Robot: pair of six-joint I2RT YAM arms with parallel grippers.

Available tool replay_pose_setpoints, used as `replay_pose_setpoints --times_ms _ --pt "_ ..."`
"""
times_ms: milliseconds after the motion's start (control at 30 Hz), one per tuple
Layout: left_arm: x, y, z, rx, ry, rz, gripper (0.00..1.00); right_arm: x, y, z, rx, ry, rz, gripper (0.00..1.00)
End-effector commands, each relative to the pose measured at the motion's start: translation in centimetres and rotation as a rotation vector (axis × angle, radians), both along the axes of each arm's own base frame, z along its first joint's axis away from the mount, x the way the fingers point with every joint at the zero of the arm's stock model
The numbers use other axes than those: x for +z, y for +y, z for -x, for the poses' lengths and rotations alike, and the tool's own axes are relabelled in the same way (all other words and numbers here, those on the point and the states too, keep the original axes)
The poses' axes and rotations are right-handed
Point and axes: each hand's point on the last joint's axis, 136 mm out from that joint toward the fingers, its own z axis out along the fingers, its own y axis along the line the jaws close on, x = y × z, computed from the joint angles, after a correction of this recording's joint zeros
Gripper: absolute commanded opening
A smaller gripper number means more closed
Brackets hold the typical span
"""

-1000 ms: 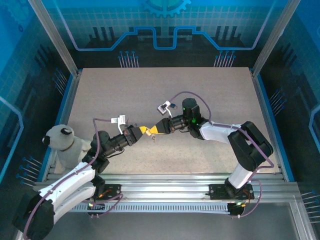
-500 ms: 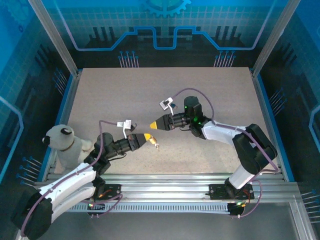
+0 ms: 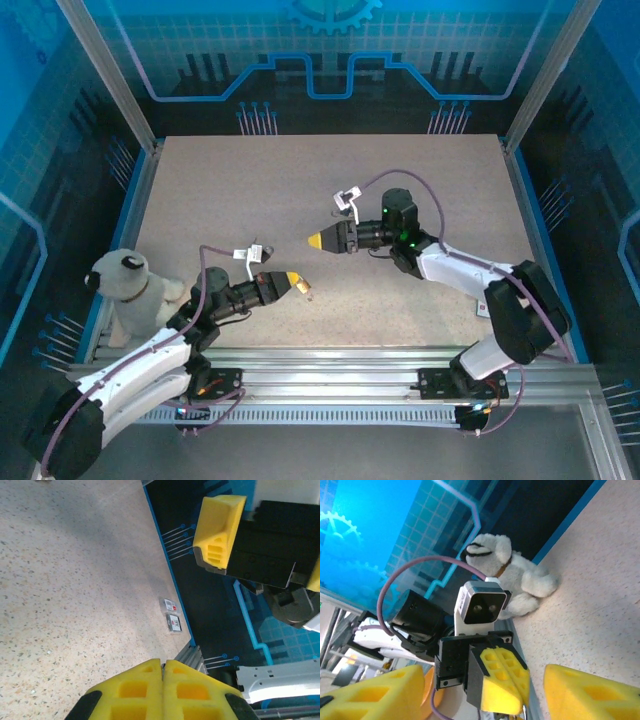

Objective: Lock with the key

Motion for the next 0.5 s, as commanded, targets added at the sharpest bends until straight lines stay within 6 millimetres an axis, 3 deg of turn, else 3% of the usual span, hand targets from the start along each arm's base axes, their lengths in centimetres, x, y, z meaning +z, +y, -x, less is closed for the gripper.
replay_pose_setpoints --times_ms 0,167,467 --pt "-0.8 0.7 -0.6 0.053 0.025 -0.01 0.0 -0.2 -1.6 -0.5 -0.092 -0.056 0.059 0.76" --pt "-0.3 0.5 -1.3 0.056 0.022 -0.002 0.0 -0.7 -3.1 -0.4 -0.176 -0.091 0.119 0.99" --pt "0.8 -1.1 -2.9 0.016 -0.005 0.011 0.0 -3.0 -4.8 0.5 -0.248 -0.104 0.172 1.0"
